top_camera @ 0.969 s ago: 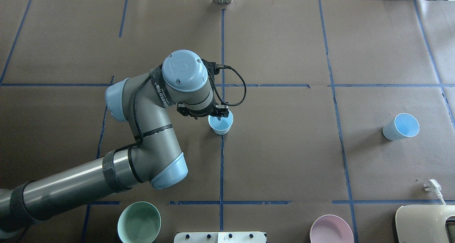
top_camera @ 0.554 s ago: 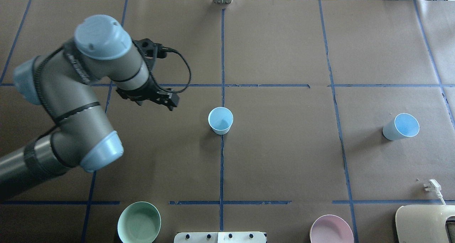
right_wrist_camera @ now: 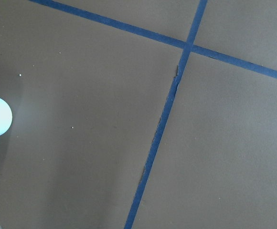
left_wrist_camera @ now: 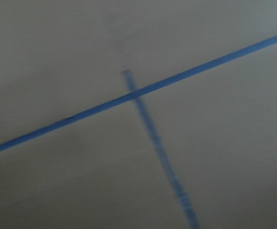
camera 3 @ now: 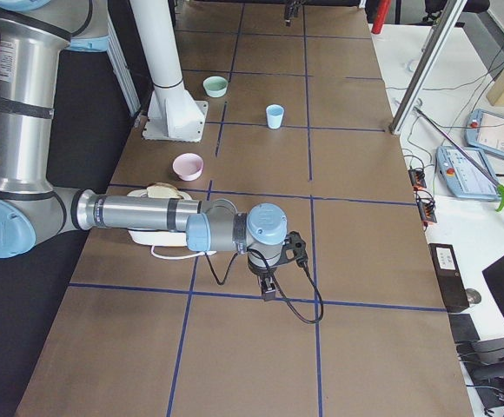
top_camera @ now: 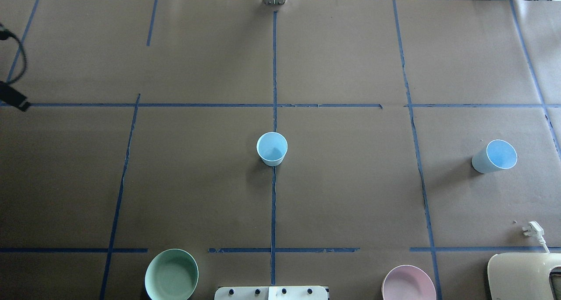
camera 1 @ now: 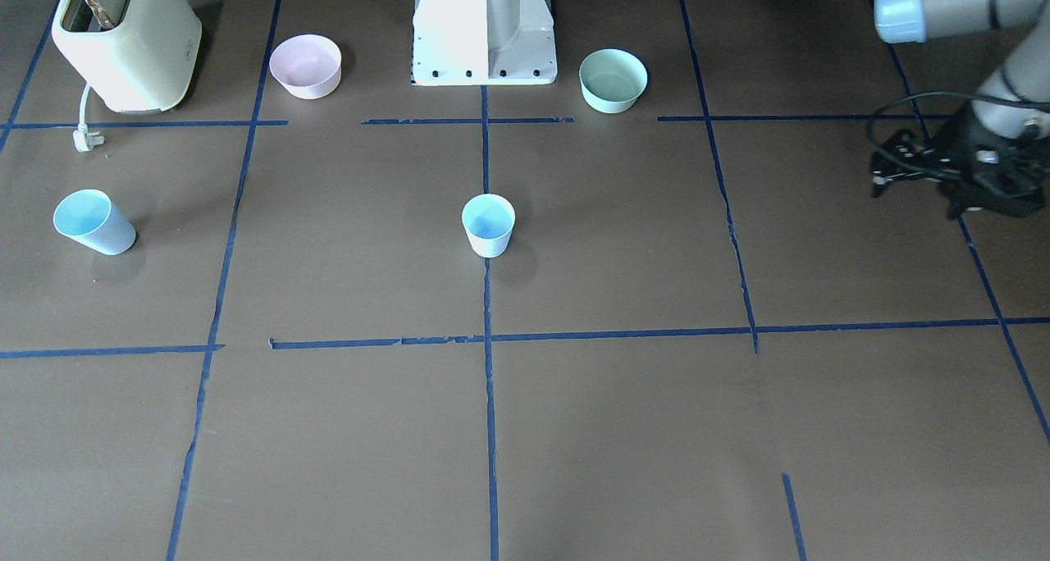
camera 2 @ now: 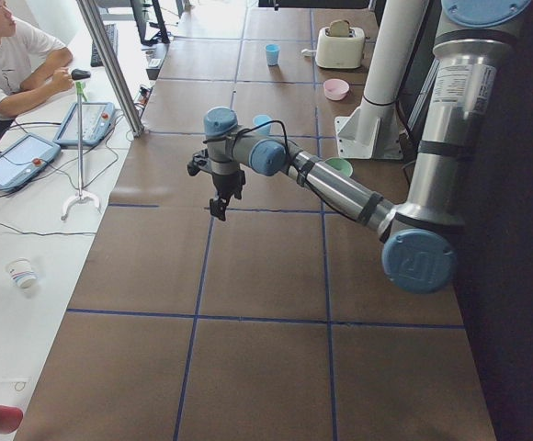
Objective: Stack blue cups with both arms
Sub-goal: 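Open the left gripper and withdraw the left arm from the cup, then reach the right gripper to the other light blue cup and grasp it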
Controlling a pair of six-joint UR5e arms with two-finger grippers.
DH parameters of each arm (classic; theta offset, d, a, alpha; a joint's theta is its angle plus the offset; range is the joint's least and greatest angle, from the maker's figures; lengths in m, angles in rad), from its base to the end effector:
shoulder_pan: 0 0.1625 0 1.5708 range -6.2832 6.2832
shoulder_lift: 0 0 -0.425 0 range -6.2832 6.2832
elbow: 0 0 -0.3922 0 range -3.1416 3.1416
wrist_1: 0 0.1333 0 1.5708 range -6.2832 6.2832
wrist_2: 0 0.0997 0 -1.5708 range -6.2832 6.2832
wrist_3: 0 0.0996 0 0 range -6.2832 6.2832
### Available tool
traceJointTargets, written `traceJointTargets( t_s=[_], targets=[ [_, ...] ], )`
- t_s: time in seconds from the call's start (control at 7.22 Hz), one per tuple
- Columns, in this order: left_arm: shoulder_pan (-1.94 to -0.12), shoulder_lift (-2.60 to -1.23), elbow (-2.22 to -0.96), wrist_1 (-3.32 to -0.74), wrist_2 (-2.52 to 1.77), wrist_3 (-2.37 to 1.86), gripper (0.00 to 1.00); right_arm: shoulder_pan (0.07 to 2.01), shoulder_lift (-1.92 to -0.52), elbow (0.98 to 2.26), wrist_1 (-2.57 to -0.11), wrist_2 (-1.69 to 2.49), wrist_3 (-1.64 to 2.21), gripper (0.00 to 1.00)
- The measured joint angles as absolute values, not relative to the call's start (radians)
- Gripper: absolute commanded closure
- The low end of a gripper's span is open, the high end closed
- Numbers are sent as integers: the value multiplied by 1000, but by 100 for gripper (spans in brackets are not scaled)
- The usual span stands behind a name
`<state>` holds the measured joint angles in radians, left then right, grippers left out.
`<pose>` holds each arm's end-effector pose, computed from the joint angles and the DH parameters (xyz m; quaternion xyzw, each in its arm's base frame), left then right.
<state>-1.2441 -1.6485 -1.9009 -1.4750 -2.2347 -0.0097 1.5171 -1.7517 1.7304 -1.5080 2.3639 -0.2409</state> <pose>0.0962 -0.5080 0.4747 0.0909 0.3420 0.1974 0.9142 0.0398 -0.4209 0.6546 0.0551 -0.3827 -0.1433 0.9110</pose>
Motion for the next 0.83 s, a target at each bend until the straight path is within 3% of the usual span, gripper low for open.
traceJointTargets(
  t_s=[0.42, 0.83],
  targets=[
    [-1576, -1494, -1680, -1500, -2352, 367, 0, 1511, -1744, 1738, -1481, 2367, -165, 0],
    [-1654, -1460, -1598, -1544, -2440, 415, 0, 1354, -1746, 1748, -1179, 2373, 309, 0]
  ],
)
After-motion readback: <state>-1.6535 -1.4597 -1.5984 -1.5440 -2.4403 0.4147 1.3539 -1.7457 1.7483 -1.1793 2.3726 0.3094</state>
